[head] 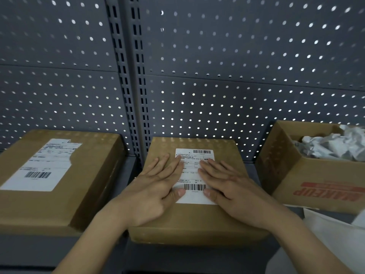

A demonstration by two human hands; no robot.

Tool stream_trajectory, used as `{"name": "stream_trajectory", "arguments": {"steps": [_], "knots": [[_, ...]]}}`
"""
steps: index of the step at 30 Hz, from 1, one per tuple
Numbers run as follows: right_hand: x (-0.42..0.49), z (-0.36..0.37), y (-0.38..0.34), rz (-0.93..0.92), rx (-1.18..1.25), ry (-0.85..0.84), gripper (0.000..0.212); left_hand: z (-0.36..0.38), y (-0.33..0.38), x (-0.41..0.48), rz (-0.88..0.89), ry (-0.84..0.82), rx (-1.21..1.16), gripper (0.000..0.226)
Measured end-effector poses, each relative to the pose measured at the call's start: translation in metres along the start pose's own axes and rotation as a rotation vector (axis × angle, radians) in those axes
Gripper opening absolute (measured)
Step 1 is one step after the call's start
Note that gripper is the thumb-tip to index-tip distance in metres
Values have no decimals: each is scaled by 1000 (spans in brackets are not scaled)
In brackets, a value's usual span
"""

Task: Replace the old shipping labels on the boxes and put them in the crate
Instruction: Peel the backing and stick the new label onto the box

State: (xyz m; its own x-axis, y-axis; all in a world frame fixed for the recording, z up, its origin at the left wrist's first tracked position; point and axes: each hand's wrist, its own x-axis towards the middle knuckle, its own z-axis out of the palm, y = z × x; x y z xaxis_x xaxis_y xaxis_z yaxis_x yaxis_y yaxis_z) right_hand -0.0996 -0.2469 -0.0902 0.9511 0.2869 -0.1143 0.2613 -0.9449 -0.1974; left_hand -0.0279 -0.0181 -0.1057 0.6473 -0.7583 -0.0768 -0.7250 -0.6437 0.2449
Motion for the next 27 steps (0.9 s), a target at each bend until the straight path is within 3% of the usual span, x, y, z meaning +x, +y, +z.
{"name": "stream_trajectory", "arguments": {"steps": [5,11,16,19,21,24,27], "knots": [[-8,-2,-4,27,70,129,66,-1,-4,-8,45,67,-78,77],[-9,1,0,33,93,92,58,-2,-2,-6,42,69,-47,70],[-7,6,-1,74,229,279,48,0,1,-6,-7,178,-165,70],[-9,2,-3,148,322,475,38,2,3,-4,-122,303,-316,67],[-12,-3,-3,202,356,557,45,4,4,-5,-236,368,-357,73],[-17,-4,1,392,411,487,68,4,6,-9,-465,389,-573,86],[-16,0,4,472,535,395,67,3,4,-12,-633,366,-875,90]]}}
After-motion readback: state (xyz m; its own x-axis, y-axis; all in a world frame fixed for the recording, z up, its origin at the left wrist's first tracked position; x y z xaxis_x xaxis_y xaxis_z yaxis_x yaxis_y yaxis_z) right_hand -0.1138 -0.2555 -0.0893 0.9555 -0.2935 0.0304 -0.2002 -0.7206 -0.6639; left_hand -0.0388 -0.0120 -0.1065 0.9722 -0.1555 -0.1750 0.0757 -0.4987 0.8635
